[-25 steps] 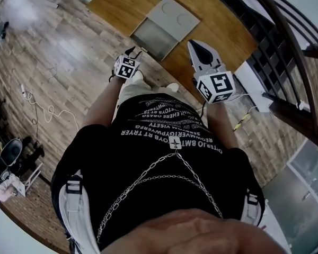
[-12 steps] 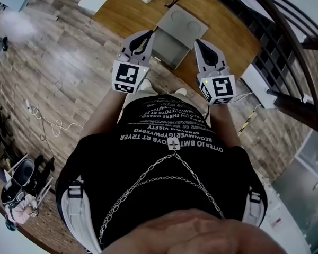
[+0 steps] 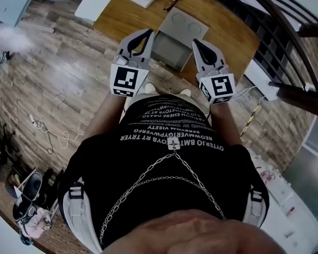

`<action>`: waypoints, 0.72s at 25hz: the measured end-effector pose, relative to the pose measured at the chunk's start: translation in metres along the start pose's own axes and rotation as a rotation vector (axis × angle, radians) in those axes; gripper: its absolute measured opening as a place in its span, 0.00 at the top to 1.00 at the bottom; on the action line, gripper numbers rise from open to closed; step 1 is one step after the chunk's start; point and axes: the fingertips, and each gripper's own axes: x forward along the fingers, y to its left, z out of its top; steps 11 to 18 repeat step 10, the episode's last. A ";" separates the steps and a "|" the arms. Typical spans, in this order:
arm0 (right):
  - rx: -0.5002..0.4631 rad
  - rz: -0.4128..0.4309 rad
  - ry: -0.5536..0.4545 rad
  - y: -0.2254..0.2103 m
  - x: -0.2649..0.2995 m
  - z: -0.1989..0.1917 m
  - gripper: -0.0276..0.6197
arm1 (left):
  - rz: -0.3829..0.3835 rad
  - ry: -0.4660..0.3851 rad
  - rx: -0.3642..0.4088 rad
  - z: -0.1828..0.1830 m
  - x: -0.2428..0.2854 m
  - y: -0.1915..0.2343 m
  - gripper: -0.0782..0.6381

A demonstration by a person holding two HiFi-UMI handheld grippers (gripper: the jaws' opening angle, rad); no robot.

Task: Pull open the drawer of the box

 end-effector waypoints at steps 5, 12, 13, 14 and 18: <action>-0.001 -0.016 -0.007 0.013 0.001 0.003 0.96 | -0.019 0.010 0.056 -0.002 -0.011 0.001 0.88; -0.010 -0.015 -0.002 0.026 0.005 0.004 0.96 | -0.023 0.020 0.070 -0.009 -0.019 0.006 0.88; -0.010 -0.015 -0.002 0.026 0.005 0.004 0.96 | -0.023 0.020 0.070 -0.009 -0.019 0.006 0.88; -0.010 -0.015 -0.002 0.026 0.005 0.004 0.96 | -0.023 0.020 0.070 -0.009 -0.019 0.006 0.88; -0.010 -0.015 -0.002 0.026 0.005 0.004 0.96 | -0.023 0.020 0.070 -0.009 -0.019 0.006 0.88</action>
